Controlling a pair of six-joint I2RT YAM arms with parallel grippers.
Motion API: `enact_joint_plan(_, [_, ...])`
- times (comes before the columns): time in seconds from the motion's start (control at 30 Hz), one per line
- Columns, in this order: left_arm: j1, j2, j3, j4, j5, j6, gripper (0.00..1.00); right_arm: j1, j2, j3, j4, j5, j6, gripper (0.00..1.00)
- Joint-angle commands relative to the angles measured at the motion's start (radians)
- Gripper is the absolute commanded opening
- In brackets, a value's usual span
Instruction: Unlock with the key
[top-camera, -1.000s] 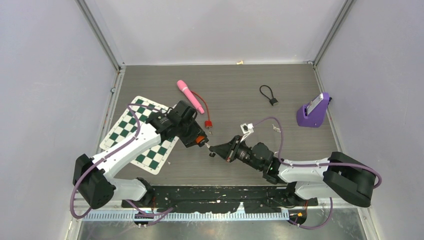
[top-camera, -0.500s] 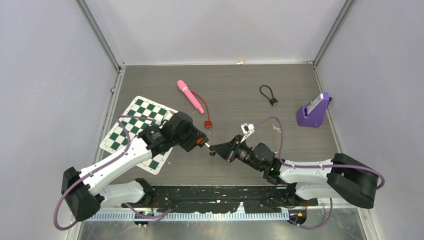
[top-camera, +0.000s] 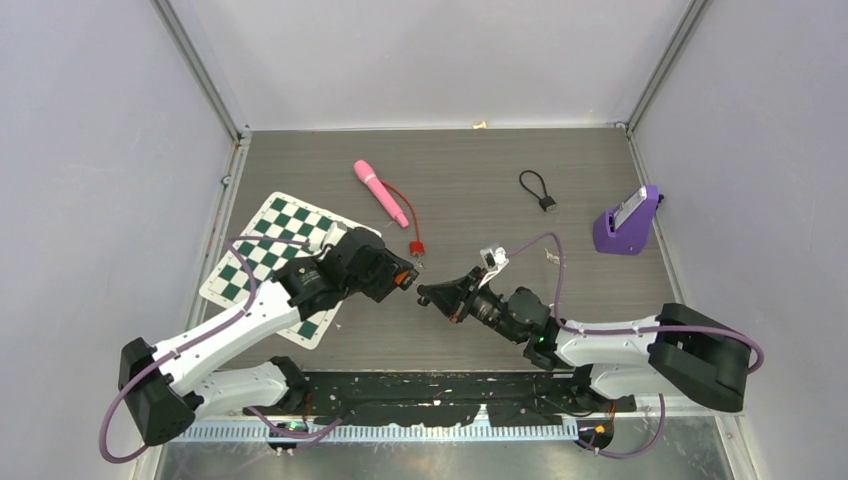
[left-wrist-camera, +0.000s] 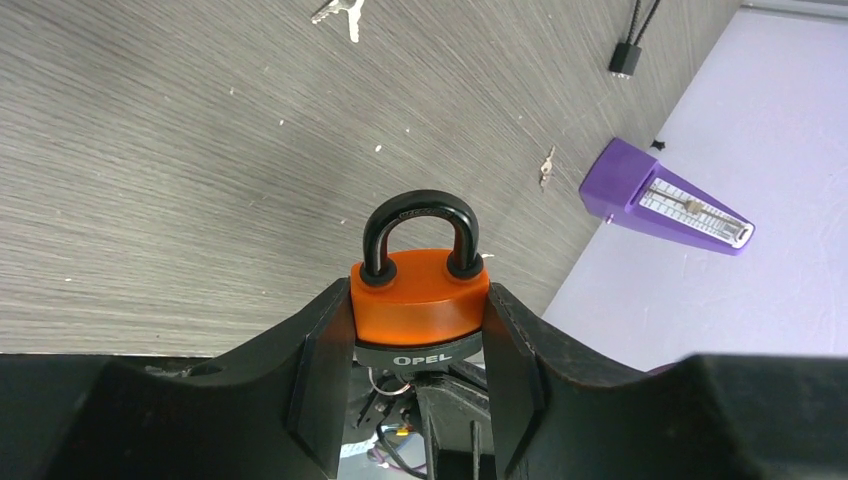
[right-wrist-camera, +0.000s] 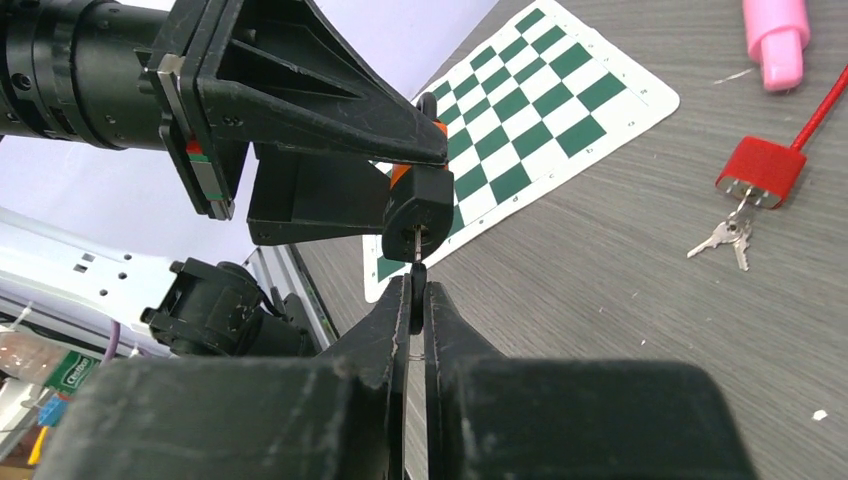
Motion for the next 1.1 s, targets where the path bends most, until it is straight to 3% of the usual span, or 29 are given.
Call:
enact_joint_plan(0.0, [-0.076, -0.006, 0.054, 0.125, 0.216, 0.008, 0.27, -0.01, -0.074, 0.088, 0.026, 0.048, -0.109, 0.05])
enact_joint_plan(0.57, [-0.21, 0.017, 0.019, 0.404, 0.259, 0.08, 0.26, -0.143, -0.021, 0.188, 0.156, -0.265, -0.074, 0.05])
enact_joint_plan(0.77, [-0.223, -0.032, 0.013, 0.451, 0.188, 0.187, 0.28, -0.207, -0.023, 0.2, 0.166, -0.313, -0.025, 0.05])
enact_joint_plan(0.9, [-0.224, -0.059, -0.021, 0.546, 0.202, 0.255, 0.23, -0.238, -0.016, 0.194, 0.186, -0.342, 0.048, 0.05])
enact_joint_plan(1.07, [-0.223, -0.092, -0.074, 0.701, 0.253, 0.344, 0.09, -0.278, 0.008, 0.188, 0.233, -0.394, 0.179, 0.05])
